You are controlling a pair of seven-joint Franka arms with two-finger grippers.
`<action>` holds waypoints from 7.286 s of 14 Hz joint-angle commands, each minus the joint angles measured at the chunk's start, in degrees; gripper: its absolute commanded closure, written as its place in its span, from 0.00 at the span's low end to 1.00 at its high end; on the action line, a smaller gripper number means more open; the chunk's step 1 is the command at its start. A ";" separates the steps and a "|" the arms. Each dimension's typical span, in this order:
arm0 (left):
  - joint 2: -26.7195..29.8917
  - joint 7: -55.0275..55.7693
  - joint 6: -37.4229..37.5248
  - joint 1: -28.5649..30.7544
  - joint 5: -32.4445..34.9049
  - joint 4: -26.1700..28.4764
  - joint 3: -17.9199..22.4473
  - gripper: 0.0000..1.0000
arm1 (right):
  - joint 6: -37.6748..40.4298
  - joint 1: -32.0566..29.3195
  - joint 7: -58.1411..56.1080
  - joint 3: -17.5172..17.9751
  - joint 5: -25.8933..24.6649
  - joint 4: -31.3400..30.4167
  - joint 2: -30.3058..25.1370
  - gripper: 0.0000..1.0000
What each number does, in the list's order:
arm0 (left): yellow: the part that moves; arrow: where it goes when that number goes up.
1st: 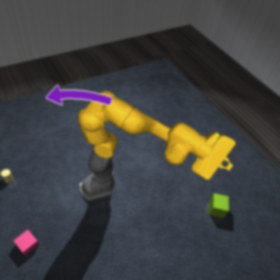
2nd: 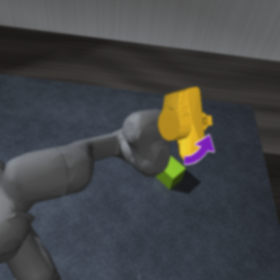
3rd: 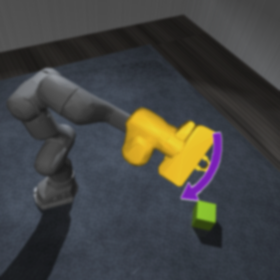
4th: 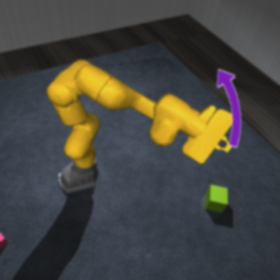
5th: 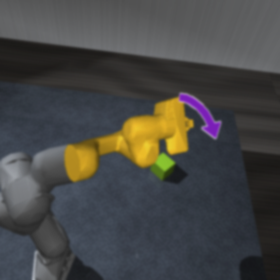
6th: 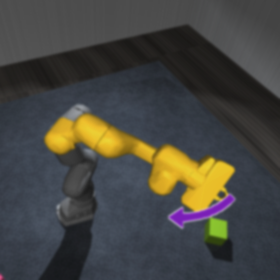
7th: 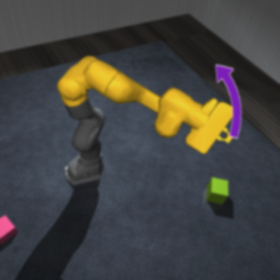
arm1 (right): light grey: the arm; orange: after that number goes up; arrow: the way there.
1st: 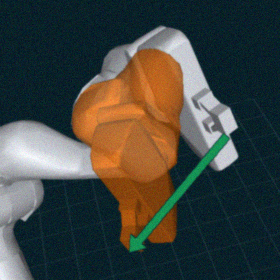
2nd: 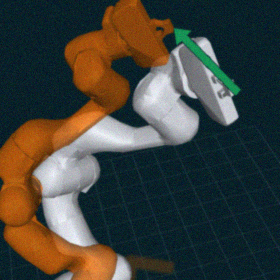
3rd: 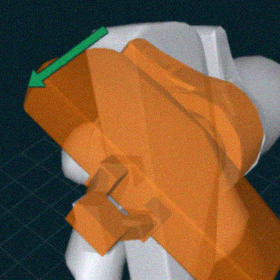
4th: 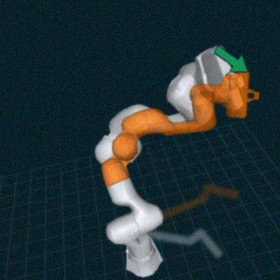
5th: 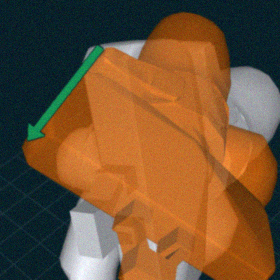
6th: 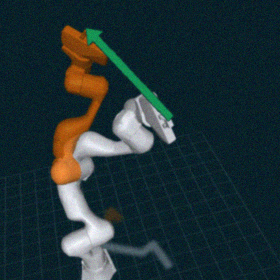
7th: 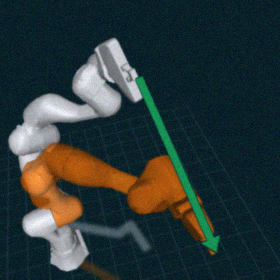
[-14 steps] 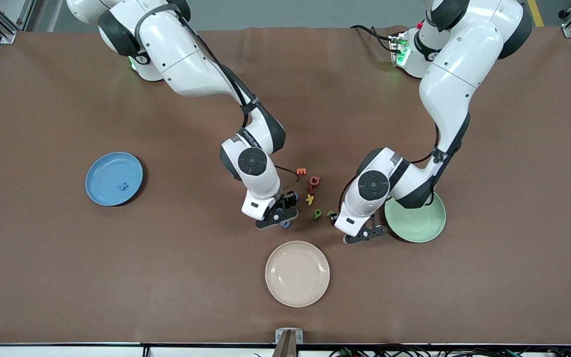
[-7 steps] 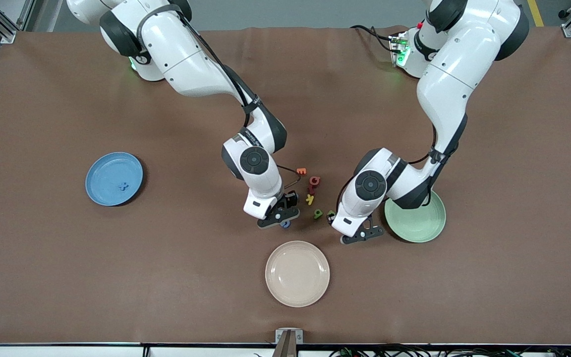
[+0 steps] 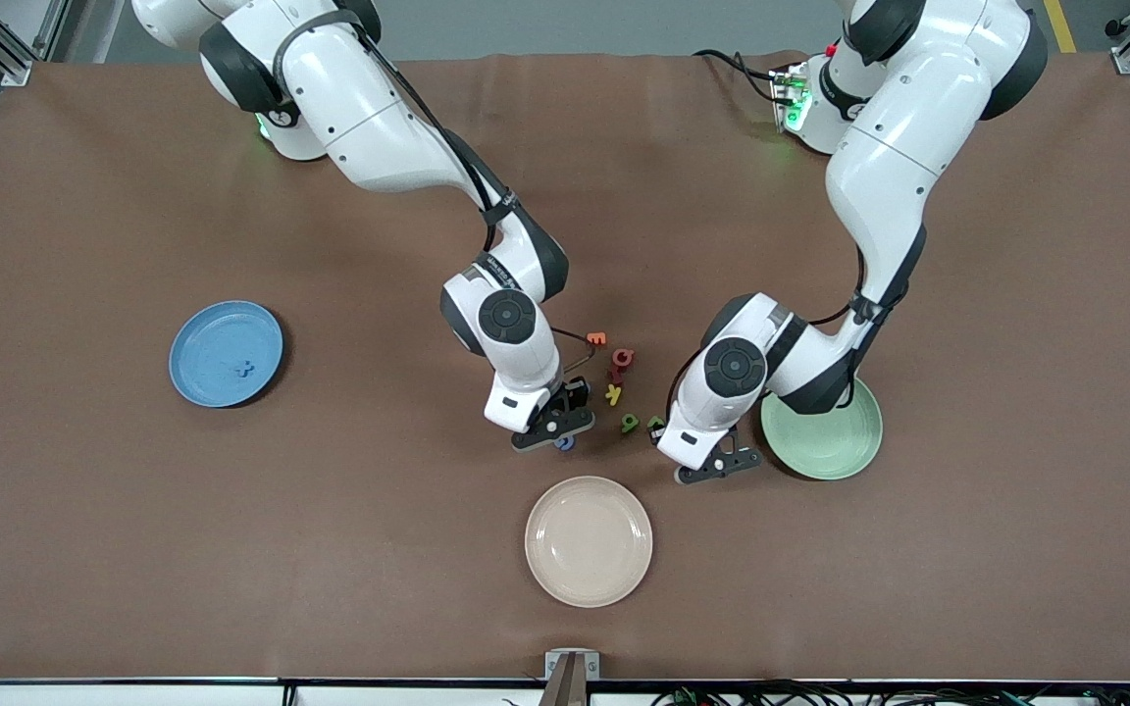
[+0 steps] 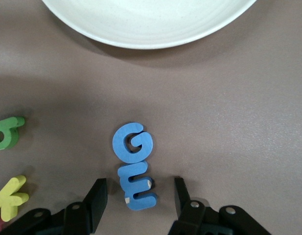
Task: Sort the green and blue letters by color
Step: 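Grasp the green B with the left gripper while the right gripper grasps the E, then place the B on the green plate while the right gripper places E on blue, then reach the left gripper to the green u while the right gripper reaches the blue G, then grasp the green u with the left gripper while the right gripper grasps the G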
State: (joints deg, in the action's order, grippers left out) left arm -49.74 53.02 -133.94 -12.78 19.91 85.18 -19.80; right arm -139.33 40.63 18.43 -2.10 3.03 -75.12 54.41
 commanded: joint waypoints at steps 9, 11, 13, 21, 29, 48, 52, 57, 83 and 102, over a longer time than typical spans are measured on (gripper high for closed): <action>9.12 -5.71 6.41 12.93 0.13 7.17 -6.29 0.82 | 0.19 0.07 1.95 -0.54 -2.59 1.47 1.14 1.00; 12.28 -9.84 6.41 16.99 0.22 11.66 -7.70 0.82 | 1.76 -1.42 1.43 -0.54 -2.76 0.95 -0.60 1.00; 14.31 -13.97 6.41 19.89 0.22 15.00 -7.89 0.81 | 8.25 -3.88 -2.23 -0.54 -2.76 0.59 -2.98 1.00; 17.22 -21.81 5.44 27.46 2.84 22.75 -8.06 0.81 | 20.07 -23.55 -35.96 -0.54 -2.67 -30.91 -31.60 1.00; 16.69 -21.90 3.86 28.52 3.91 23.54 -8.15 0.73 | 0.81 -46.15 -71.07 -0.54 -3.64 -55.30 -39.99 1.00; 11.78 -0.99 5.71 16.57 3.65 12.74 -14.48 0.00 | 12.94 -11.56 -12.04 1.49 4.34 -17.11 -21.91 0.05; 7.21 3.31 5.71 11.47 3.73 7.39 -14.04 0.00 | 11.97 -6.89 -5.09 1.49 4.27 -3.75 -11.37 0.10; 4.04 3.94 4.92 3.39 3.03 2.99 -6.76 0.07 | 5.15 -2.93 -0.33 1.05 3.74 3.84 -2.74 0.19; -2.03 4.90 2.19 0.48 3.47 -1.77 -5.34 0.39 | -6.57 1.20 2.22 -2.38 1.28 6.66 5.71 0.51; 1.56 2.89 8.41 3.90 3.12 -0.71 -6.03 0.75 | 21.42 -5.20 -7.86 -2.29 0.14 4.72 -5.52 1.00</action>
State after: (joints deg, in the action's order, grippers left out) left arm -50.94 56.97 -128.90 -10.39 22.97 83.92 -25.46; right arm -125.18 38.36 14.38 -5.20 3.51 -68.79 53.71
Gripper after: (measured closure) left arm 0.692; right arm 0.621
